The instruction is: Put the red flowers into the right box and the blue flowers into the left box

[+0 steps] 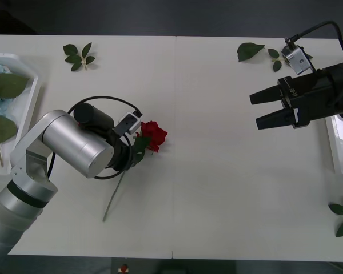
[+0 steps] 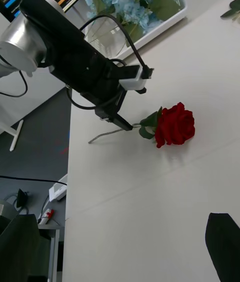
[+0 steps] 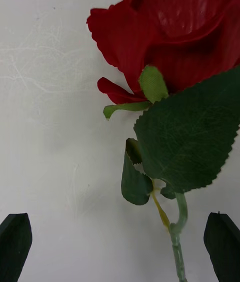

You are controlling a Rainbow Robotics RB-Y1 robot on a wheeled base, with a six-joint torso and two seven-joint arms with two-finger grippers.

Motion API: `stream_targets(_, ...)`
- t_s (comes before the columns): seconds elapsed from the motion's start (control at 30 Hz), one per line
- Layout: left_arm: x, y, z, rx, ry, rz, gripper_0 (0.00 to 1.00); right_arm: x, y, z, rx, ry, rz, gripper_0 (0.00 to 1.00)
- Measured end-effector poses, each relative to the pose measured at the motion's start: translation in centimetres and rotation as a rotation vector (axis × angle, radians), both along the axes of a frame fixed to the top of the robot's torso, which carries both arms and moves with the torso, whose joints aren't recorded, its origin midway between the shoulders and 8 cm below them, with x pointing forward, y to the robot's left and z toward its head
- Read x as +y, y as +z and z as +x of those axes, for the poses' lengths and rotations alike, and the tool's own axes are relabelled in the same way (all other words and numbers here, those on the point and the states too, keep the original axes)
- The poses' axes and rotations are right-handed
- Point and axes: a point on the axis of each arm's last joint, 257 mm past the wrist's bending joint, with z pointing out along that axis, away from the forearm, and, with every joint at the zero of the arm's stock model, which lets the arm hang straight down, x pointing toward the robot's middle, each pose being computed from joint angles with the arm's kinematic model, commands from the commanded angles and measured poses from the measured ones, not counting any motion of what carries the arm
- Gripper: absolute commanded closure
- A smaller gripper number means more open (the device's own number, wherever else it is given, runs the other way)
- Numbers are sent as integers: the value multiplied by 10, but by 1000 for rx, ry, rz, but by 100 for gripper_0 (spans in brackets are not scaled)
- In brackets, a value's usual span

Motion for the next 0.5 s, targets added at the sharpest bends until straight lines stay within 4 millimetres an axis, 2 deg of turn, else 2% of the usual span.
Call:
stream_targets(0.13,4,-12,10,-17,13,-3,0,0,0,0,1,1,0,3)
stream_targets(0.3,5,-17,21,-51,20,-13,0,0,-2,-1,4,3,-2,3)
stream_targets(0.33,5,-17,22,-53,21,-15,5,0,-2,-2,6,4,-3,4)
stream_targets(0.37,5,-18,22,-54,21,-16,15,0,-3,-2,8,4,-4,3)
stream_targets(0.4,5,-18,22,-54,21,-16,36,0,-4,-2,10,5,-5,4)
stream_targets(0.43,5,-18,22,-53,20,-15,49,0,-5,-3,11,6,-6,4)
stream_targets(0.47,4,-19,22,-52,18,-14,80,0,-5,-3,12,7,-6,4)
stream_targets(0.5,3,-20,21,-51,15,-13,96,0,-5,-4,13,9,-7,3)
